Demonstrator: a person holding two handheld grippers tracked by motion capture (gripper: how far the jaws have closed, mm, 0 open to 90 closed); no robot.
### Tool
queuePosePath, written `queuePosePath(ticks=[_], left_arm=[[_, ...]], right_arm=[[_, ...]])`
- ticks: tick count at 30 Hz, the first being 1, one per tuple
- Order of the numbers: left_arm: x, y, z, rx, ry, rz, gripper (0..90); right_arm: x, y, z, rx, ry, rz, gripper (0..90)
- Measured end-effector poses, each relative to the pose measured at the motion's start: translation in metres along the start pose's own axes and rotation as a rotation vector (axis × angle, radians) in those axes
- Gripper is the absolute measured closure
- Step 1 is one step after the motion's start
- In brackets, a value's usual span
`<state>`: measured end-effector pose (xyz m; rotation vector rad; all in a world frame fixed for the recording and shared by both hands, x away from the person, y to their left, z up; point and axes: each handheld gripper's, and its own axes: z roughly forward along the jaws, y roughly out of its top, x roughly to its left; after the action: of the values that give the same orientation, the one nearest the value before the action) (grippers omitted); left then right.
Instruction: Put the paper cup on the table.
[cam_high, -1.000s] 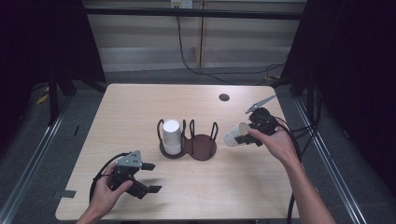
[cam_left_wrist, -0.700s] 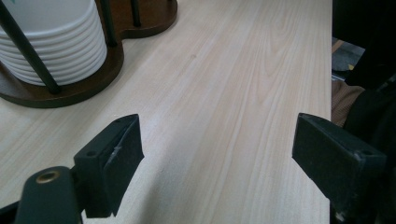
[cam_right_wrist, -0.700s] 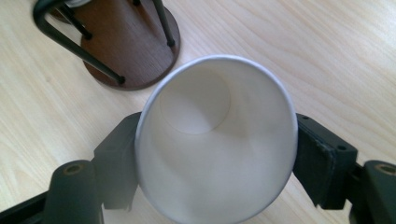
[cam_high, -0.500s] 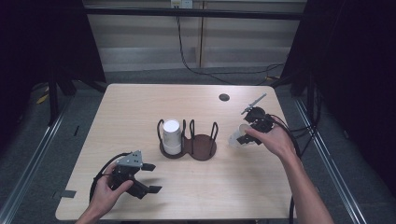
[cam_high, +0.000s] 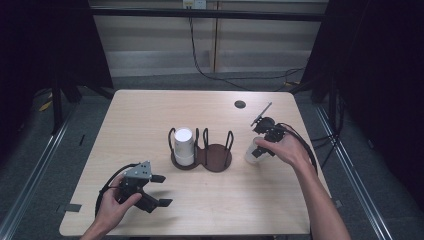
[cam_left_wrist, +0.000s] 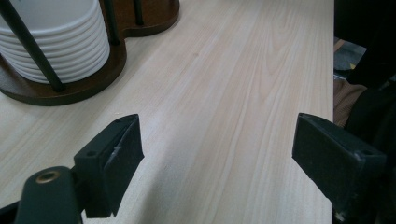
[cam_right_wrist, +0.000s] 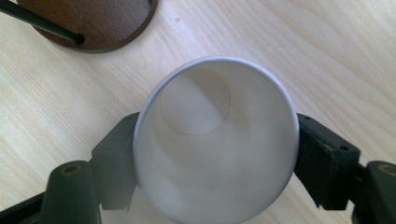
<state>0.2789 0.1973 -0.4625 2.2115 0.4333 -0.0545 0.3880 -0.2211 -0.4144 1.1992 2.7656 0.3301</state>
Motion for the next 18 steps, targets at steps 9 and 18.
queuePosePath(ticks=[9, 18], left_arm=[[-0.0006, -0.0007, -0.0002, 0.004, 0.0, 0.005, 16.2], [-0.0001, -0.001, -0.0007, 0.008, 0.002, 0.01, 16.2]], right_arm=[[-0.0011, 0.0022, 0.0041, 0.017, -0.035, 0.006, 22.5], [0.001, 0.0072, 0.0071, 0.004, -0.043, 0.006, 21.1]])
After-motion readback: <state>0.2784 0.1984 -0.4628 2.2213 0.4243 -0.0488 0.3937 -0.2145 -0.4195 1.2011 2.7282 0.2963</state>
